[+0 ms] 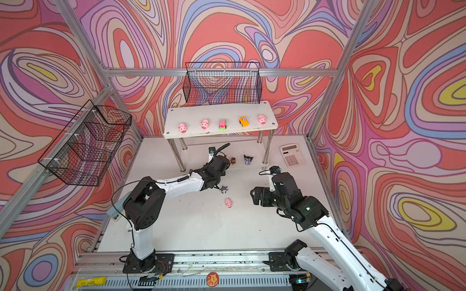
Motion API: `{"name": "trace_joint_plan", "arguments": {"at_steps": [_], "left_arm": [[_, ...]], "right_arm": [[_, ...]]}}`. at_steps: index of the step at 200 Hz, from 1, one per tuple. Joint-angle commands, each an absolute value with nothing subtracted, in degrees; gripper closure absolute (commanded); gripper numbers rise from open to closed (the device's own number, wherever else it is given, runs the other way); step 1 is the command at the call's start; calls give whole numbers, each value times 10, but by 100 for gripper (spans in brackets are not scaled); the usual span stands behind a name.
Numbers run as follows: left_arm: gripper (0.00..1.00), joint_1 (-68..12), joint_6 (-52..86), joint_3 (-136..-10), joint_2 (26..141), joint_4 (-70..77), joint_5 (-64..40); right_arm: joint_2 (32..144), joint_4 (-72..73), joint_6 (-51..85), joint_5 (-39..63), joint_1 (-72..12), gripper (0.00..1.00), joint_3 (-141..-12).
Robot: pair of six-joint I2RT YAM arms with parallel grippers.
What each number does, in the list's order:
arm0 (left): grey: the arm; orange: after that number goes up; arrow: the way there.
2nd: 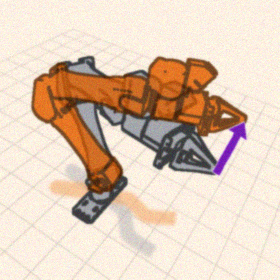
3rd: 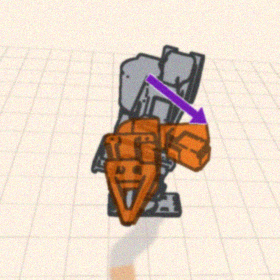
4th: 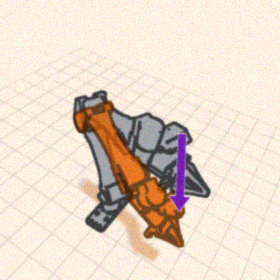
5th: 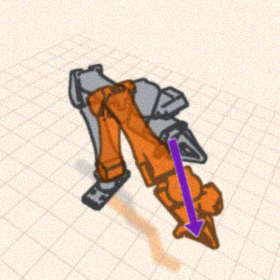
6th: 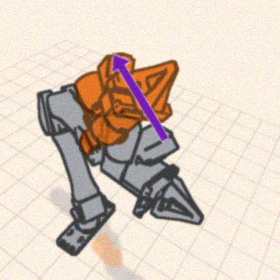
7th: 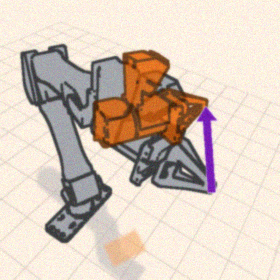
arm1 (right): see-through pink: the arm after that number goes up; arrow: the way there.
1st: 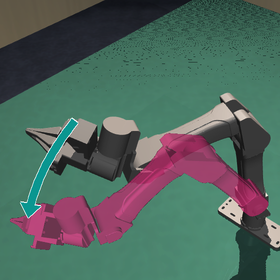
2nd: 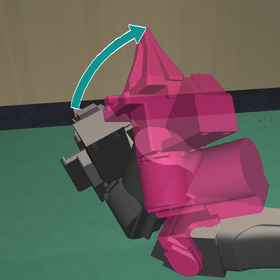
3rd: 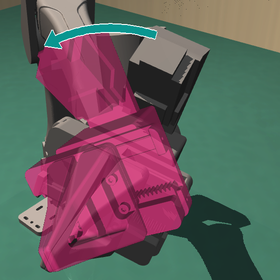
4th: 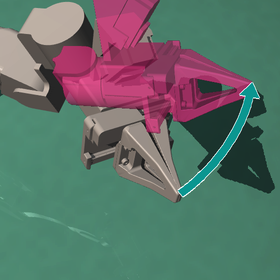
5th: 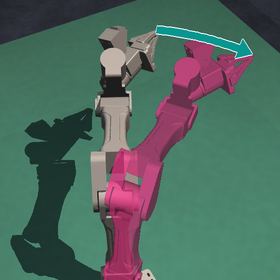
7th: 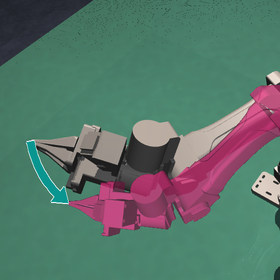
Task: Organize plastic toys on shelves
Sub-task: Place the plastic toy on the shelf.
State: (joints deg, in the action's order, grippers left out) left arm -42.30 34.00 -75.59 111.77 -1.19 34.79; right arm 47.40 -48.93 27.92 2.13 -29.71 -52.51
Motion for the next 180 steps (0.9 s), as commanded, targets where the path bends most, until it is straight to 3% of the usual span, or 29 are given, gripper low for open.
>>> {"name": "trace_joint_plan", "arguments": {"at_steps": [1, 180], "left_arm": [[70, -418, 326, -781, 1135, 8, 340], [68, -400, 300, -827, 1186, 30, 309]], "right_arm": [[474, -496, 272, 7, -300, 2, -538], [498, -496, 262, -14, -299, 2, -548]]}}
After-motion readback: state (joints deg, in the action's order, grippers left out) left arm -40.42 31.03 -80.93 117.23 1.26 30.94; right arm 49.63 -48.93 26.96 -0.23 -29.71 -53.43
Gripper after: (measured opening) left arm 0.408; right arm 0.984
